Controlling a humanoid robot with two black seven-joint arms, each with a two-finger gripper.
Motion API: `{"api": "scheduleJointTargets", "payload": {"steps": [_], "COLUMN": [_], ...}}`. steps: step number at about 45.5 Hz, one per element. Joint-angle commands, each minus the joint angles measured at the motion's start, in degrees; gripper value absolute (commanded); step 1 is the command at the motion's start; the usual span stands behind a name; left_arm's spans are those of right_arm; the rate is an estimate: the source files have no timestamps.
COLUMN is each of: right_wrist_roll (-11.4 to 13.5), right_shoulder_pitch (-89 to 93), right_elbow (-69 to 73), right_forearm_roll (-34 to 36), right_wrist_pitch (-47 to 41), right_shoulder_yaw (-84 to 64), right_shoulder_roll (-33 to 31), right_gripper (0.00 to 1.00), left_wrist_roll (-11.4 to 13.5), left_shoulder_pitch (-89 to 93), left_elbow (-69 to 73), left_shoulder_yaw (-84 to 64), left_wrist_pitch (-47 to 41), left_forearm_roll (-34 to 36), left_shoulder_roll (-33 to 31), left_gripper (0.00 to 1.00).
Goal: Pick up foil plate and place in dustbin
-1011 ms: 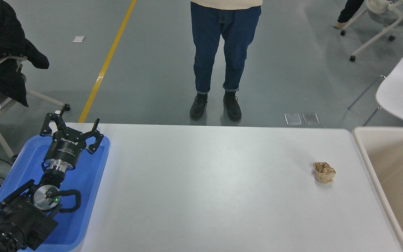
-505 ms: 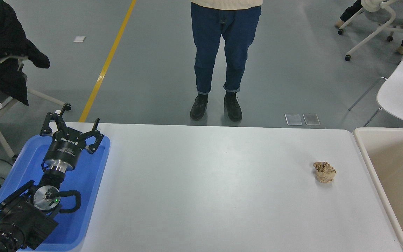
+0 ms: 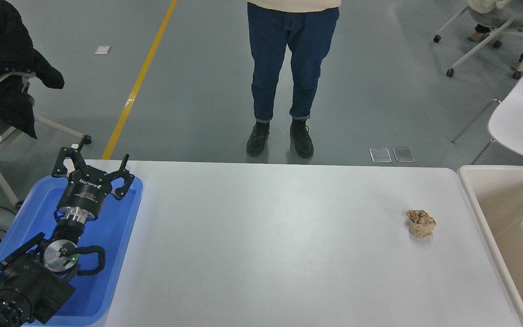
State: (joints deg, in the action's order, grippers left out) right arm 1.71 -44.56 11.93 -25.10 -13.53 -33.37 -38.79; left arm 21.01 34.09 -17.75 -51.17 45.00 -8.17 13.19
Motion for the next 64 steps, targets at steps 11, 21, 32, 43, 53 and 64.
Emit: {"api": "scheduleJointTargets", "payload": {"steps": [11, 21, 32, 43, 53, 64], "right_wrist_roll": [6.28, 6.2, 6.11, 6.02, 6.02, 5.85], "right_shoulder_pitch": [3.33, 5.09, 6.06, 6.59, 5.54, -1.66], "right_elbow": [-5.95, -7.09, -7.18, -6.13, 0.02, 19.96], "right_forearm_roll": [0.05, 0.05, 0.05, 0.05, 0.05, -0.12], "right_wrist_pitch": [4.39, 5.97, 13.6, 18.89, 18.81, 18.63], "right_shoulder_yaw": [5.16, 5.6, 6.21, 6.3, 6.3, 4.81], "right_shoulder_roll": [5.48, 6.8, 7.06, 6.89, 5.49, -4.27], "right_gripper": [0.0, 0.0, 0.67, 0.99, 0.99, 0.99], "left_wrist_roll": [0.0, 0.0, 0.0, 0.0, 0.0, 0.0], "left_shoulder_pitch": [0.01, 0.01, -0.07, 0.01, 0.01, 0.01], "left_elbow": [0.0, 0.0, 0.0, 0.0, 0.0, 0.0], "left_shoulder_yaw": [0.02, 0.02, 0.01, 0.02, -0.07, 0.02], "left_wrist_pitch": [0.0, 0.0, 0.0, 0.0, 0.0, 0.0], "left_forearm_roll": [0.0, 0.0, 0.0, 0.0, 0.0, 0.0], "left_shoulder_roll": [0.0, 0.0, 0.0, 0.0, 0.0, 0.0], "left_gripper": [1.0, 1.0, 1.0, 1.0, 1.0, 1.0]}}
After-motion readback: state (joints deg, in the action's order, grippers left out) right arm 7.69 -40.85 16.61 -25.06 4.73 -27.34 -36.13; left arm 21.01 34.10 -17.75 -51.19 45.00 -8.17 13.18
